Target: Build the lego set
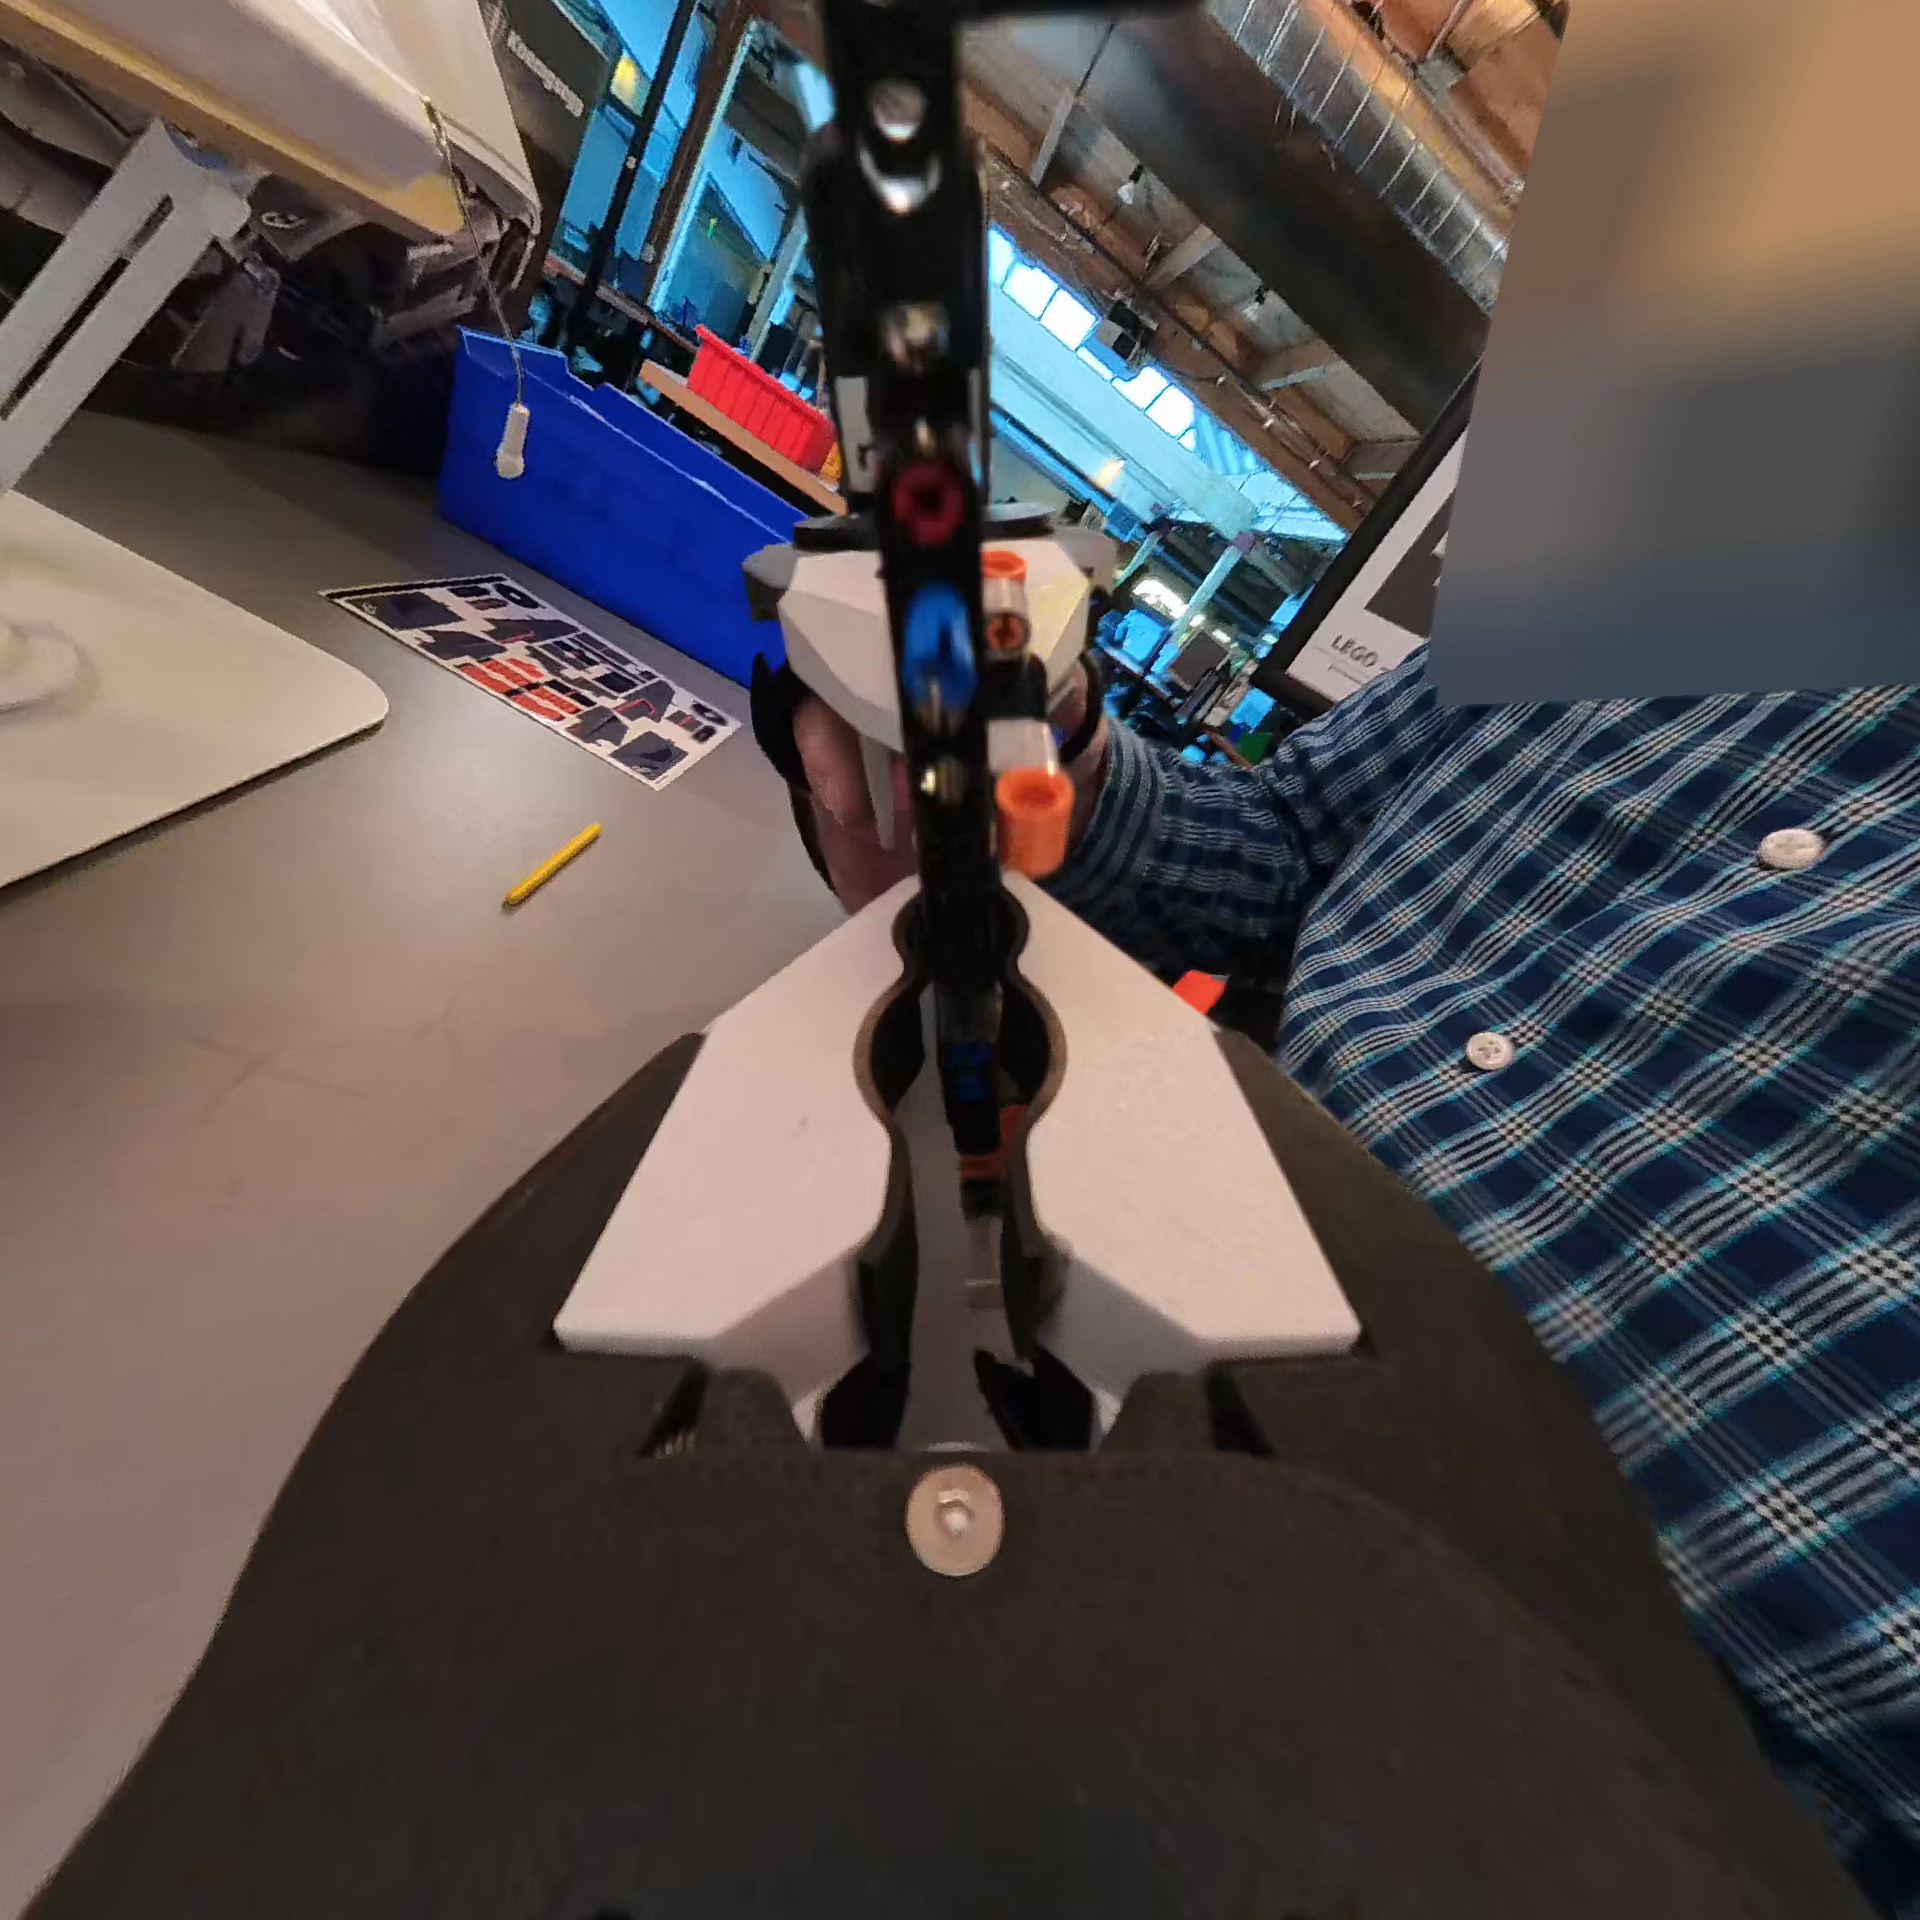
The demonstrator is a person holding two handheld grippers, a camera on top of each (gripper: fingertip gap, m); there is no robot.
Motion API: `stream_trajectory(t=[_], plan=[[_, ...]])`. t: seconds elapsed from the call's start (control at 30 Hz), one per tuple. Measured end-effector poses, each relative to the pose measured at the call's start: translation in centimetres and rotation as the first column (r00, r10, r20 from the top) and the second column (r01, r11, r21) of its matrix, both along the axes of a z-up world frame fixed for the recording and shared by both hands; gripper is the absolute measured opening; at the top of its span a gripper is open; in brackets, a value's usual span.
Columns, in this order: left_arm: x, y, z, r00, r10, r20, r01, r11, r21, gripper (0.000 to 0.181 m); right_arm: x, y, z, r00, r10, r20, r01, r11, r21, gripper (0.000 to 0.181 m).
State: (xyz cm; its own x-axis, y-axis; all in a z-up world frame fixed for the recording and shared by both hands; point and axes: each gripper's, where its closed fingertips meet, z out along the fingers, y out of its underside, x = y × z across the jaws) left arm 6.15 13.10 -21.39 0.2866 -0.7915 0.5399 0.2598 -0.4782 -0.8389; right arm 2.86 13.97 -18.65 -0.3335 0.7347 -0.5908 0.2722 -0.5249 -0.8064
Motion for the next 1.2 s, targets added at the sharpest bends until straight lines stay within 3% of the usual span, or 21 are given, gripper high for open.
stream_trajectory(t=[0.17, 0.27, 0.37, 0.43, 0.53, 0.6, 0.7, 0.77, 0.9, 1.07, 1.2], plan=[[-0.4, 1.2, 0.4, 0.994, 0.109, -0.018, -0.108, 0.993, 0.039, 0.012, -0.3, 0.5, -0.1, 0.997, -0.067, 0.05, 0.062, 0.994, 0.094, 0.004], [-0.7, 1.6, 0.4, 0.989, 0.148, -0.024, -0.146, 0.987, 0.065, 0.02, -0.5, 0.6, 0.2, 0.989, -0.124, 0.078, 0.103, 0.968, 0.229, 0.004], [-1.4, 1.9, 0.6, 0.98, 0.198, 0.024, -0.199, 0.977, 0.077, 0.034, -1.0, 0.2, 0.8, 0.974, -0.197, 0.113, 0.122, 0.873, 0.473, 0.004], [-2.0, 2.0, 1.0, 0.969, 0.245, 0.034, -0.247, 0.964, 0.095, 0.045, -1.5, -0.1, 1.4, 0.963, -0.245, 0.113, 0.122, 0.77, 0.627, 0.004], [-2.9, 2.1, 1.6, 0.95, 0.311, 0.045, -0.314, 0.942, 0.12, 0.058, -2.0, 0.2, 1.4, 0.953, -0.269, 0.141, 0.118, 0.755, 0.645, 0.005], [-3.1, 1.6, 2.2, 0.949, 0.304, 0.08, -0.312, 0.941, 0.133, 0.051, -2.2, -0.2, 1.9, 0.962, -0.236, 0.135, 0.118, 0.809, 0.576, 0.005], [-3.6, 1.3, 3.5, 0.938, 0.317, 0.139, -0.335, 0.933, 0.135, 0.036, -2.0, 0.1, 2.5, 0.978, -0.171, 0.123, 0.119, 0.931, 0.345, 0.005], [-3.6, 1.3, 4.1, 0.934, 0.313, 0.172, -0.336, 0.934, 0.125, 0.025, -1.7, 0.4, 2.6, 0.985, -0.135, 0.106, 0.113, 0.974, 0.195, 0.004], [-3.3, 1.2, 4.6, 0.929, 0.297, 0.222, -0.324, 0.941, 0.095, 0.016, -1.5, 0.8, 2.8, 0.993, -0.105, 0.051, 0.103, 0.994, 0.035, 0.004], [-3.2, 1.4, 5.0, 0.927, 0.283, 0.245, -0.309, 0.948, 0.072, 0.015, -1.4, 1.0, 3.2, 0.995, -0.103, -0.007, 0.102, 0.994, -0.041, 0.004], [-3.0, 1.7, 5.0, 0.914, 0.287, 0.286, -0.308, 0.951, 0.033, 0.027, -1.5, 1.3, 3.0, 0.993, -0.116, -0.02, 0.115, 0.991, -0.071, 0.004]])
